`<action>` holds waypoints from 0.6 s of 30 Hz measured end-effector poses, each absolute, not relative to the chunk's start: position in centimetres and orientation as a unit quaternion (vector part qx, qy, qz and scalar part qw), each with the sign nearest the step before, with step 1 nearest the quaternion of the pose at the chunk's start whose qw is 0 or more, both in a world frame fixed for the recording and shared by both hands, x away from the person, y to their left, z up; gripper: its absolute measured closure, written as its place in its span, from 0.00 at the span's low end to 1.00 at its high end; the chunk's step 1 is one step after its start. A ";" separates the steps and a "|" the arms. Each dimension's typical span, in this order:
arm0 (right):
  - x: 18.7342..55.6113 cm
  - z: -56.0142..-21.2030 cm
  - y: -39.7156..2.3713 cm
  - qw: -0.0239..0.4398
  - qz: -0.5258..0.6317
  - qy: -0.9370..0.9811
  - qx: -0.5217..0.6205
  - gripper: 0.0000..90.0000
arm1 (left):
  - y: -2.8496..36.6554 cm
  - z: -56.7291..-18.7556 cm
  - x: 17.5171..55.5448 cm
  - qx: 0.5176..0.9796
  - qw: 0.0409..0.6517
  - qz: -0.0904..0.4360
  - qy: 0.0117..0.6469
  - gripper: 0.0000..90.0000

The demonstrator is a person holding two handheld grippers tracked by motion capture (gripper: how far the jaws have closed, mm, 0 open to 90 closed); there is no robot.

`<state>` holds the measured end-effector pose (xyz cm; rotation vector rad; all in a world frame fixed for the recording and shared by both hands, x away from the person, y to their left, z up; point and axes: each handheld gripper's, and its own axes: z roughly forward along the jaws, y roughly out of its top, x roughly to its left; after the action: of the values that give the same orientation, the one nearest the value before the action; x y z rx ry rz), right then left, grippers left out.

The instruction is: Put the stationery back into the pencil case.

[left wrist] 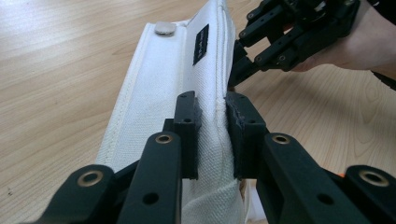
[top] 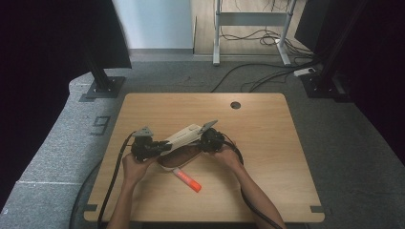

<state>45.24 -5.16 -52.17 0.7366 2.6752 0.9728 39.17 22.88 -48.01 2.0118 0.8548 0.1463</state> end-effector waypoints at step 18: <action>44.1 -51.4 -7.2 0.092 0.348 0.893 0.270 0.42 | 22.9 -48.1 39.2 0.818 0.457 0.058 0.346 0.84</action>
<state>44.10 -7.17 -51.40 0.8011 2.6521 1.0318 39.23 22.92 -48.08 2.0157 0.8521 0.1436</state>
